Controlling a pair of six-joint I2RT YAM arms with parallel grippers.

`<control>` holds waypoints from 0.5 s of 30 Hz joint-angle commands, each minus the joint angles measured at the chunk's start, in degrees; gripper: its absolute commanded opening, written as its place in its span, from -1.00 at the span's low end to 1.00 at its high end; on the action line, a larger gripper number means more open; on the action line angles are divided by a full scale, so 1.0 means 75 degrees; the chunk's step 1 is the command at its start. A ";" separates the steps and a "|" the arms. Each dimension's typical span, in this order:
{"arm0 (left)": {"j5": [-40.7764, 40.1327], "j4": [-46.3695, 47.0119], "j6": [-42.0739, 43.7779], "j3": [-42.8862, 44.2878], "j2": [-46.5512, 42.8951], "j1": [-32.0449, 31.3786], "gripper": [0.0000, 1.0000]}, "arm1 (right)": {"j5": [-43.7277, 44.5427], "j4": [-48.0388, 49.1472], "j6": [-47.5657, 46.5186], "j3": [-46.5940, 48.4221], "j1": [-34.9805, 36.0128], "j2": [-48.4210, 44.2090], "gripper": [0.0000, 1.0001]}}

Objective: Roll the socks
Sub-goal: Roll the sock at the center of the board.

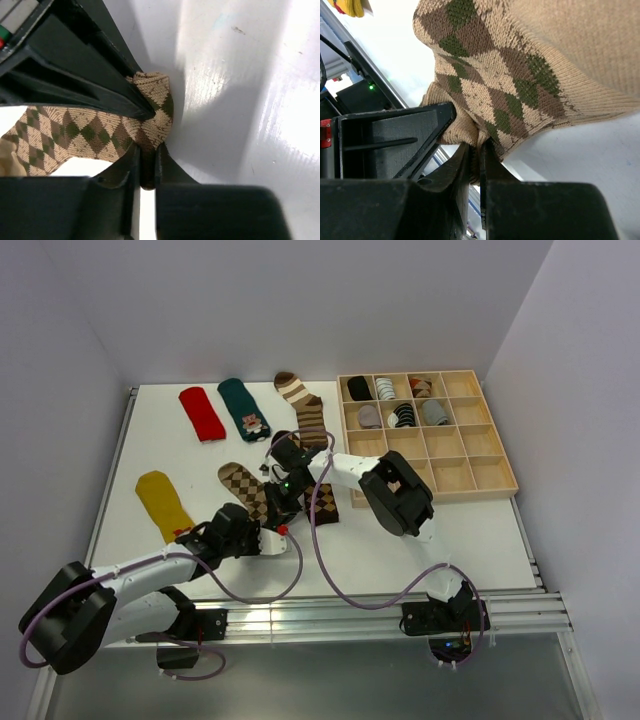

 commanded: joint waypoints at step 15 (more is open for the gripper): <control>0.4343 -0.3835 -0.0287 0.2348 0.1325 0.1870 -0.99 | 0.3533 0.4406 0.1027 -0.4565 -0.0254 -0.4277 0.04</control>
